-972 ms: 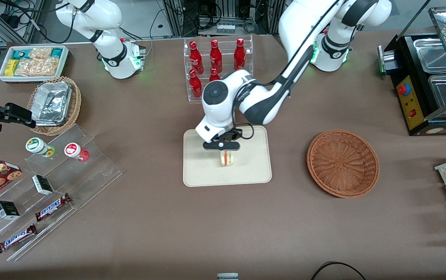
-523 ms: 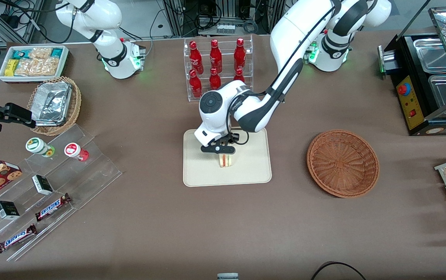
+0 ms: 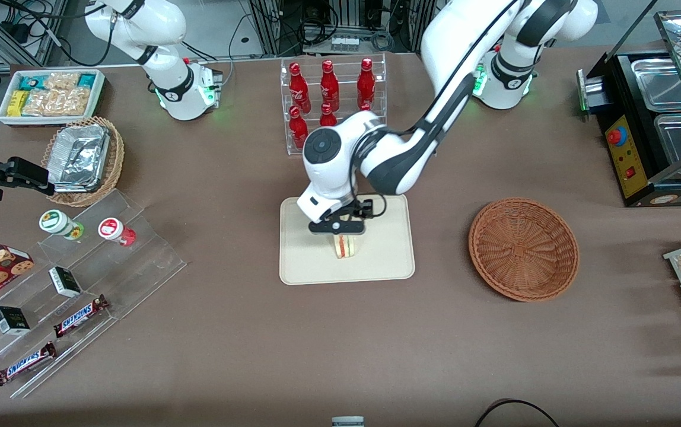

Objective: Place sandwich from basket to tray

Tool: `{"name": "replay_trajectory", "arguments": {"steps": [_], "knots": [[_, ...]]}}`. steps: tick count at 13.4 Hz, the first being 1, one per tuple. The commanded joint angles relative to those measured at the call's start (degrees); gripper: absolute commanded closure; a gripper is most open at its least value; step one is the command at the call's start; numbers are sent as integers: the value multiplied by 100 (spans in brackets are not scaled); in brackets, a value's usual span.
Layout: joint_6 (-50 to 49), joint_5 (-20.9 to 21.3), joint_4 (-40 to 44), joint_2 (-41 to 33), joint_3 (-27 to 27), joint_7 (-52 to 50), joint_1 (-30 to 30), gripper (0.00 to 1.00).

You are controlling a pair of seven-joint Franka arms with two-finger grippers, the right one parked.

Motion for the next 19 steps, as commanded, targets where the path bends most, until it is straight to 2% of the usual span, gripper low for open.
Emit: {"name": "replay_trajectory", "arguments": {"steps": [1,3,5,7,11,13,16,18,19], "knots": [[-696,-145,-164,-873,-15,-261,420,0],[-1600,-164,-182,-1480,-15,-209,841,0],[-2069,-181,-225,-1981,-15,-17,1341,0],[-2429,-190,-313,-2368,-23,632,1834,0],[-2842,-611,-375,-2949,-23,2178,2959,0],[-3054,-621,-436,-3125,-23,2645,3259,0],[-3064,-919,-945,-3669,-15,3647,3865,0],[-3090,-937,-1244,-3968,64,4174,3928,0],[-3090,-937,-1384,-4100,291,4273,3798,0]]}}
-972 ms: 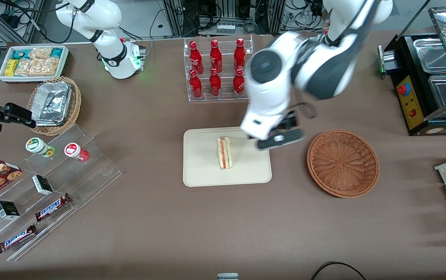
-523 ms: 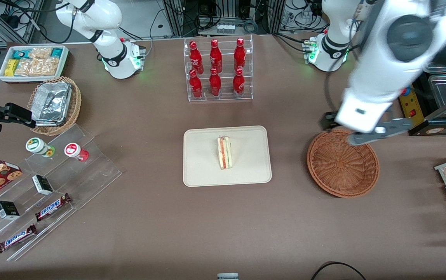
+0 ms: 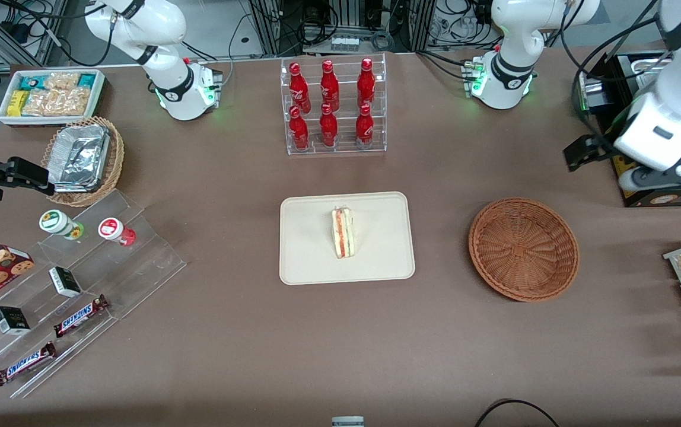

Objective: Place sandwich from basket to tray

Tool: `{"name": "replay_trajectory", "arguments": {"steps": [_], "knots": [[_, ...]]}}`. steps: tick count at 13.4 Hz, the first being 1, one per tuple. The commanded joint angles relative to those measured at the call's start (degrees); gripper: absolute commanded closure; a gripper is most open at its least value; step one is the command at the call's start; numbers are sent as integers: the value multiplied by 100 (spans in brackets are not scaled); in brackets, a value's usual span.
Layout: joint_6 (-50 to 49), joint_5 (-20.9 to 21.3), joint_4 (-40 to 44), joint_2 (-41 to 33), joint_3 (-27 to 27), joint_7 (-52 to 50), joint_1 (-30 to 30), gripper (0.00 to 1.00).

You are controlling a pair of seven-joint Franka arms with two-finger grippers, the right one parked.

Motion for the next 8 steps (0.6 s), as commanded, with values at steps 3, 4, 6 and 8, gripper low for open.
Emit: {"name": "replay_trajectory", "arguments": {"steps": [3,4,6,8], "knots": [[50,-87,-739,-721,704,519,-569,0],[68,-96,-660,-625,704,519,-570,0],[59,-105,-310,-326,696,527,-579,0],[76,-210,-11,-89,696,536,-570,0]]}}
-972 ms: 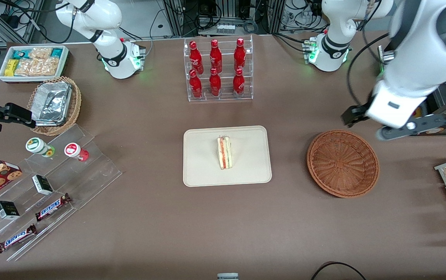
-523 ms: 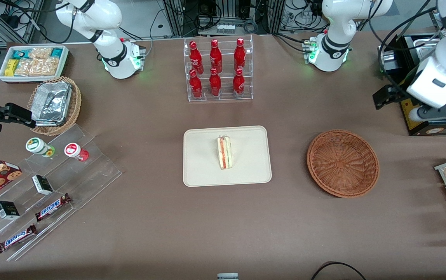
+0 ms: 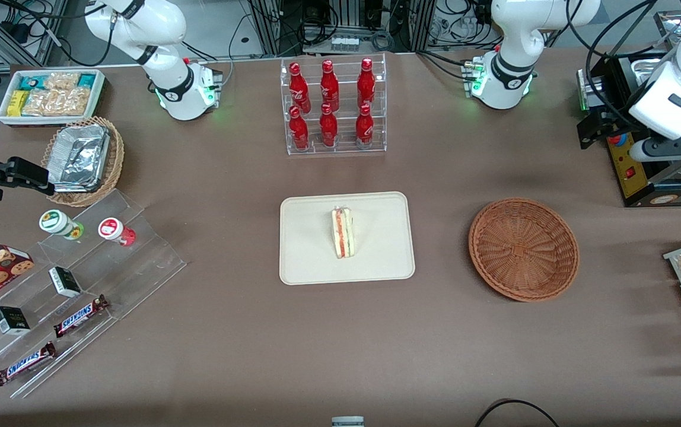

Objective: Place sandwich from basket to tray

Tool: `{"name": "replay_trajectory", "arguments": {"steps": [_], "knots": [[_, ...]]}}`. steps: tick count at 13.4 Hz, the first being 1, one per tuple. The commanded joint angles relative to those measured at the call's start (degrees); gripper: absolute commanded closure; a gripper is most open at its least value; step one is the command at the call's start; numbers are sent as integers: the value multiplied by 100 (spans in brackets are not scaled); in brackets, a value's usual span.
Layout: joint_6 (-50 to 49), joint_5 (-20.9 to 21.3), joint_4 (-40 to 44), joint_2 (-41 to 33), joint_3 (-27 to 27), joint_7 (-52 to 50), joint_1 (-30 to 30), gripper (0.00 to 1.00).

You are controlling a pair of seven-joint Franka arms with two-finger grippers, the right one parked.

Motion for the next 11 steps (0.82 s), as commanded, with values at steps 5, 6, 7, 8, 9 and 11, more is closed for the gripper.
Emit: {"name": "replay_trajectory", "arguments": {"steps": [5,6,7,8,9,11], "knots": [[-91,-137,1135,782,67,107,2,0],[-91,-311,1135,782,76,81,29,0],[-152,-470,1109,730,93,107,98,0],[-344,-454,1083,686,94,107,151,0],[-467,-428,1074,668,102,107,152,0],[-469,-288,881,554,111,107,143,0]]}}
